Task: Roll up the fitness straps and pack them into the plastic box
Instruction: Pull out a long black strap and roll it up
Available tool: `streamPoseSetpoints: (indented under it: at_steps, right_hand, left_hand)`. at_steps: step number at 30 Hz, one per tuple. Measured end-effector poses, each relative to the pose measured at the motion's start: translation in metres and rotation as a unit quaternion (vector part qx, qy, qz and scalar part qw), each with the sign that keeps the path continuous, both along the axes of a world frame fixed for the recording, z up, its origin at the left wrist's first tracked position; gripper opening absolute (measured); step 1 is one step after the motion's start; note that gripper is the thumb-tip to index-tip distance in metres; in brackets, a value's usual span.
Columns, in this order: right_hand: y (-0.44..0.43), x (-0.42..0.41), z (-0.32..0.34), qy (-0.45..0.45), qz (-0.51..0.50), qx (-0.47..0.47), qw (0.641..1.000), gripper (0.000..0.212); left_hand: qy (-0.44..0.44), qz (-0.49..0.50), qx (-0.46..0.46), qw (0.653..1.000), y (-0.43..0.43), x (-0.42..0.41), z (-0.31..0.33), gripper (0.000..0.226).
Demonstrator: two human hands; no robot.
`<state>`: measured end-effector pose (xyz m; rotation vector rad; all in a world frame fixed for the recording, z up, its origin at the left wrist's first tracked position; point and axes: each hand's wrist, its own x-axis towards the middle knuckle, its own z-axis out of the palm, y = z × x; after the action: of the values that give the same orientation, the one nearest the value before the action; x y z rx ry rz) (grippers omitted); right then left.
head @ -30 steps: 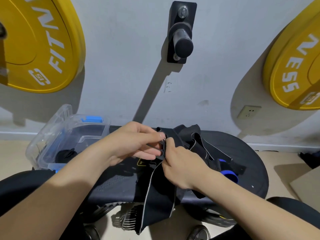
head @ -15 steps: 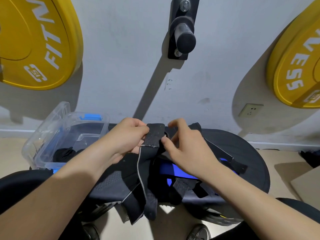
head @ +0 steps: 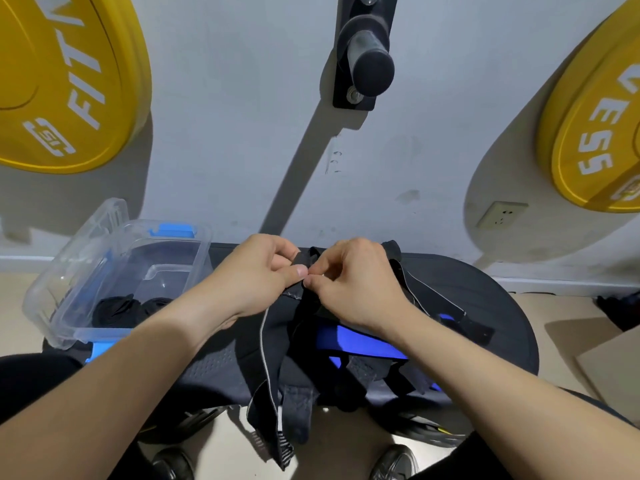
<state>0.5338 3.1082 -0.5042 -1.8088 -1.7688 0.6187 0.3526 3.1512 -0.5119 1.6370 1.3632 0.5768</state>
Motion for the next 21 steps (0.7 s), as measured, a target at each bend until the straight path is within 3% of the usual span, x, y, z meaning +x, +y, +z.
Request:
streamPoseSetpoints:
  at_steps: [1,3,5,9,12,14,17,20,21]
  right_hand:
    - [0.005,0.001,0.001,0.083,-0.017,-0.044,0.995,0.013]
    - [0.018,0.003,0.004,0.268,-0.069,-0.126,0.953,0.012]
    - [0.036,0.012,0.006,0.338,-0.117,-0.153,0.921,0.008]
    - [0.068,0.04,-0.002,0.144,-0.092,-0.123,0.978,0.016]
    - [0.084,0.049,-0.014,0.008,-0.051,-0.153,0.987,0.021]
    - [0.094,0.049,-0.02,-0.121,-0.019,-0.163,0.979,0.022]
    - [0.106,0.049,-0.027,-0.327,0.011,-0.134,0.935,0.031]
    - [0.114,0.052,-0.032,-0.389,0.053,-0.15,0.907,0.01]
    - [0.115,0.058,-0.034,-0.399,0.06,-0.167,0.9,0.014]
  left_hand:
    - [-0.007,0.002,0.002,1.0,0.002,0.001,-0.001,0.011]
    - [-0.024,0.01,0.003,1.0,0.006,0.003,-0.003,0.004]
    - [-0.026,0.031,-0.002,0.999,0.01,0.004,-0.006,0.005]
    - [0.04,0.092,0.005,0.995,0.026,0.003,-0.02,0.004]
    - [0.14,0.088,0.036,0.986,0.043,-0.004,-0.03,0.002]
    - [0.195,0.065,0.041,0.978,0.05,-0.008,-0.036,0.014]
    - [0.242,0.018,0.028,0.97,0.055,-0.009,-0.044,0.027]
    - [0.273,-0.031,0.015,0.961,0.054,-0.008,-0.051,0.025]
    - [0.279,-0.051,0.018,0.959,0.053,-0.007,-0.053,0.025]
